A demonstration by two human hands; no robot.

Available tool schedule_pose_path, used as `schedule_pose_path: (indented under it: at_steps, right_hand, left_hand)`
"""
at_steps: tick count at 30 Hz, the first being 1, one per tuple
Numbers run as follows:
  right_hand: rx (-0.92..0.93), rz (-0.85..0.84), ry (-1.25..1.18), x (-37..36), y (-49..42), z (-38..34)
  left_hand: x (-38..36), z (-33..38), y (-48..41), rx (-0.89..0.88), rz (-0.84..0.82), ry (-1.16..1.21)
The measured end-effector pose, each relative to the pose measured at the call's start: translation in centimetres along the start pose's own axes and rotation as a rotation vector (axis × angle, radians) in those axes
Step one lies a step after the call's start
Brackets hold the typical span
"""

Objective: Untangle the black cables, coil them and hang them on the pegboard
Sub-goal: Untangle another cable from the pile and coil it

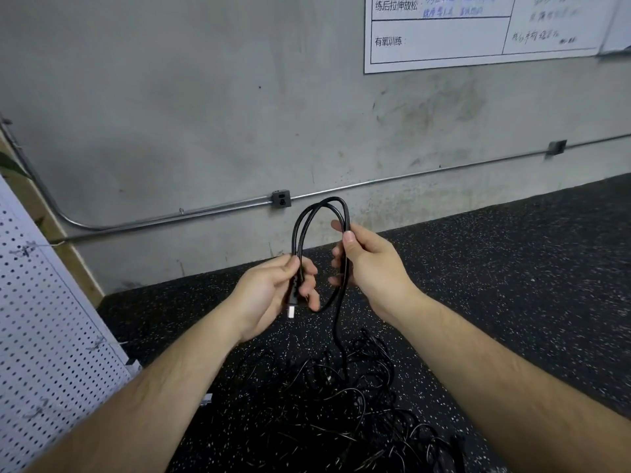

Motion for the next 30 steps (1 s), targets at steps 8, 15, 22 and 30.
schedule_pose_path:
  at_steps: [8,15,22,30]
  right_hand:
    - [0.015,-0.062,0.149,0.1,0.2,0.1]
    - [-0.091,-0.113,0.22,-0.3,0.3,0.8]
    - [0.04,-0.047,0.489,-0.3,-0.5,0.5]
    - [0.113,-0.055,0.412,-1.1,-0.9,0.0]
  left_hand:
    - [-1.2,1.6,-0.1,-0.072,0.117,-0.037]
    - [-0.7,1.9,-0.3,-0.038,0.144,-0.123]
    - [-0.6,1.5,-0.6,-0.099,0.168,-0.361]
    - [-0.4,2.3,-0.3,-0.134,0.24,-0.69]
Point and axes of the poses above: each hand's wrist, its own y-axis away from the middle knuckle, its own x-axis out of the back of the hand, z = x × y, the point moved 4 cm from there along -y, towards the middle knuckle, and after that the axes turned 3 degrees about -y, right-handed, at the moved point
